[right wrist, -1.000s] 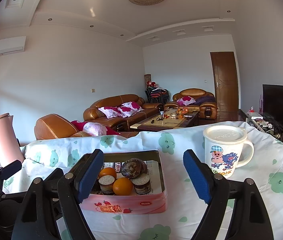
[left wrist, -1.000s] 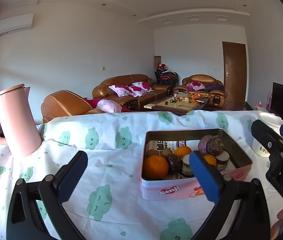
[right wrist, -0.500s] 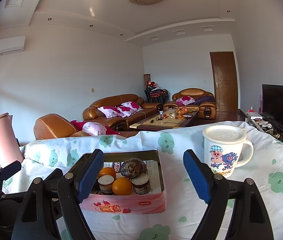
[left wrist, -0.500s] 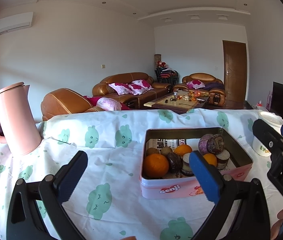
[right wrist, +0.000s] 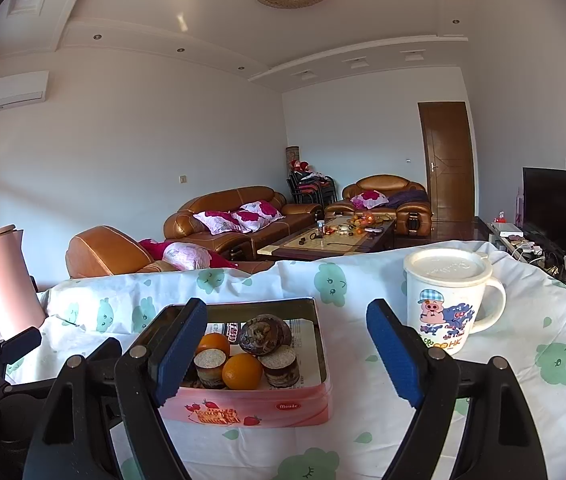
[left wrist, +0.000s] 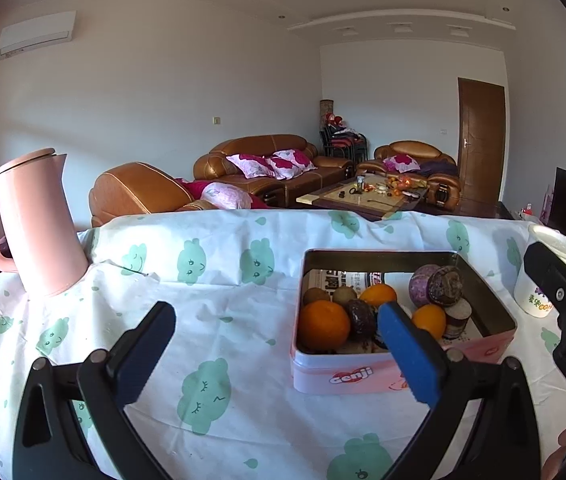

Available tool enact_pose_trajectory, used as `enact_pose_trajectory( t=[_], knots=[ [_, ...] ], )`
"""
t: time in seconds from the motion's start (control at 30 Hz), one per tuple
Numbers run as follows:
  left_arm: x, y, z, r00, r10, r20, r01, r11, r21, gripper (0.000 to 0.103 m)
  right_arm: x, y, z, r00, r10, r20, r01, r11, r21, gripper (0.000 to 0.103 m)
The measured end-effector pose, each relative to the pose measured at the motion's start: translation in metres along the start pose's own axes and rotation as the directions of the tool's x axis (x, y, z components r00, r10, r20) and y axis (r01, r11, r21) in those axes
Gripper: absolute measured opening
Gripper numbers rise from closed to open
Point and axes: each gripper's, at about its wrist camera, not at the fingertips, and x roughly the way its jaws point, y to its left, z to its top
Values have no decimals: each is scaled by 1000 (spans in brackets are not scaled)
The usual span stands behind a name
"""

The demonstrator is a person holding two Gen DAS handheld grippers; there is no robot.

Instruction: Organize fruits

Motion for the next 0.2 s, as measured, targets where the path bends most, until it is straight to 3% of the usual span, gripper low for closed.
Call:
enact_pose_trajectory(
  t=[0.2],
  knots=[
    [0,0,0,1000,3,-5,-3,1000,-2,103,0,-1,-1,1000,-1,-3,1,1000,3,83]
  ],
)
